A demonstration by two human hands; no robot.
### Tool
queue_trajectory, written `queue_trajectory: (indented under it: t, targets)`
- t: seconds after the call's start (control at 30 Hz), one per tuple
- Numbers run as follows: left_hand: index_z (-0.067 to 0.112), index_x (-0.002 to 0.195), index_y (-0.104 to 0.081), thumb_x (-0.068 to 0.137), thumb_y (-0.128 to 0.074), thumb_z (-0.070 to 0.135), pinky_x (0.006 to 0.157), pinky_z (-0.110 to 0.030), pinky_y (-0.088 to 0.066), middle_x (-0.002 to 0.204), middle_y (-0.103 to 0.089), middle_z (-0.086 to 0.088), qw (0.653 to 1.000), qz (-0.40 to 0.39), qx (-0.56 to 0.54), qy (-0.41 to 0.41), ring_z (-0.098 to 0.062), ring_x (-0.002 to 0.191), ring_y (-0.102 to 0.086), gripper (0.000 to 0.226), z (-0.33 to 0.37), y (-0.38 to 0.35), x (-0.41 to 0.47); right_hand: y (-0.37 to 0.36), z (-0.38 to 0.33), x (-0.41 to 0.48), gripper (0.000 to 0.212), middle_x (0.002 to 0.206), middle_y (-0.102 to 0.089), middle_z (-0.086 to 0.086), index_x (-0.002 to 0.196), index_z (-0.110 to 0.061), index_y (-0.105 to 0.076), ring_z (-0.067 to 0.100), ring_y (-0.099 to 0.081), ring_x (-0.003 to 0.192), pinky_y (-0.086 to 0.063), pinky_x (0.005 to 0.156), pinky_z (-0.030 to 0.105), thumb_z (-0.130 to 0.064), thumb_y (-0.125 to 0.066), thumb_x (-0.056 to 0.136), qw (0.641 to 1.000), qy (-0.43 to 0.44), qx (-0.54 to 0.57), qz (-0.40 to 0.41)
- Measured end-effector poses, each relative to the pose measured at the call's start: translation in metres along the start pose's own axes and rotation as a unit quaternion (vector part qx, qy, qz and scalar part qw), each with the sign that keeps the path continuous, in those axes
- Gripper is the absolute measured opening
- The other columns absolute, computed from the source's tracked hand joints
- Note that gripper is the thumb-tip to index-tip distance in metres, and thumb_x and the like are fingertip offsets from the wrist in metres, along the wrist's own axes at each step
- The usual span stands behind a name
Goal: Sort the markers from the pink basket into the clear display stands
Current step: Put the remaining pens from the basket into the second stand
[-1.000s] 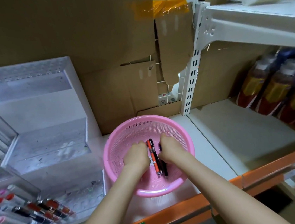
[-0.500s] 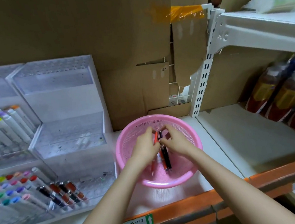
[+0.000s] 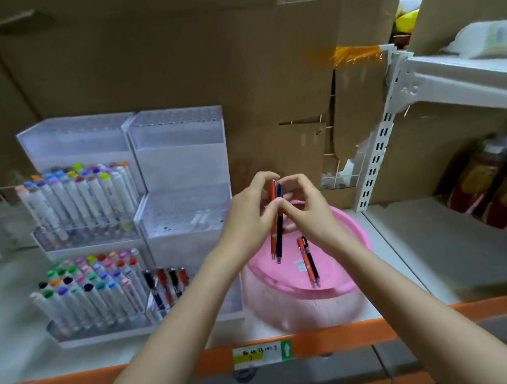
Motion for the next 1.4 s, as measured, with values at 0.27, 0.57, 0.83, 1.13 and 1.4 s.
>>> queue_trajectory:
  t: [0.27, 0.57, 0.83, 1.13, 1.4]
  targets:
    - [0.031, 0.105, -0.055, 0.087, -0.066, 0.019, 0.067, -0.043, -0.058, 0.077, -0.064, 0.007, 0.999, 0.029, -0.010, 0.041, -0.017, 0.068, -0.067, 0.025, -0.017, 0.065, -0.037, -0.054, -0.023, -0.020, 0.021, 0.094, -0.062, 0.005, 0.115, -0.012, -0.049, 0.023, -0.066, 0.087, -0.057, 0.057, 0.027, -0.008, -0.055, 0.095, 0.997, 0.059, 0.012, -0.048]
    - [0.030, 0.098, -0.062, 0.084, -0.070, 0.024, 0.071, -0.040, -0.058, 0.082, -0.067, 0.005, 0.996, 0.033, -0.004, 0.080, -0.010, 0.068, -0.067, 0.017, -0.029, 0.098, -0.073, -0.092, -0.023, -0.038, 0.024, 0.097, -0.062, 0.009, 0.115, -0.021, -0.047, 0.029, -0.066, 0.084, -0.059, 0.067, 0.046, -0.009, -0.053, 0.096, 0.993, 0.076, -0.059, -0.063]
    - [0.026, 0.098, -0.061, 0.083, -0.071, 0.022, 0.074, -0.036, -0.058, 0.082, -0.068, 0.005, 0.997, 0.014, 0.019, 0.077, -0.007, 0.075, -0.066, 0.018, -0.040, 0.107, -0.085, -0.106, -0.022, -0.049, 0.025, 0.091, -0.065, 0.002, 0.115, -0.020, -0.047, 0.025, -0.066, 0.078, -0.055, 0.070, 0.051, -0.006, -0.054, 0.095, 0.989, 0.074, -0.117, -0.041]
    - [0.024, 0.095, -0.060, 0.083, -0.072, 0.020, 0.074, -0.038, -0.057, 0.081, -0.066, 0.004, 0.997, -0.019, 0.008, 0.080, -0.009, 0.076, -0.066, 0.018, -0.044, 0.111, -0.085, -0.111, -0.023, -0.056, 0.027, 0.093, -0.065, 0.007, 0.117, -0.020, -0.048, 0.022, -0.067, 0.077, -0.055, 0.072, 0.050, -0.006, -0.053, 0.095, 0.989, 0.052, -0.139, -0.009]
    - [0.024, 0.094, -0.057, 0.082, -0.072, 0.019, 0.077, -0.038, -0.057, 0.086, -0.067, 0.002, 0.996, -0.033, 0.018, 0.083, -0.012, 0.079, -0.066, 0.020, -0.045, 0.110, -0.083, -0.113, -0.022, -0.057, 0.025, 0.091, -0.065, 0.003, 0.117, -0.019, -0.048, 0.015, -0.066, 0.079, -0.057, 0.073, 0.040, -0.006, -0.053, 0.095, 0.989, 0.061, -0.134, 0.004]
Point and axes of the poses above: each hand's wrist, its own x-axis towards the middle knuckle, its own y-axis out of the back of the hand, z = x × y, the point moved 1 cm from there along x, towards the middle knuckle
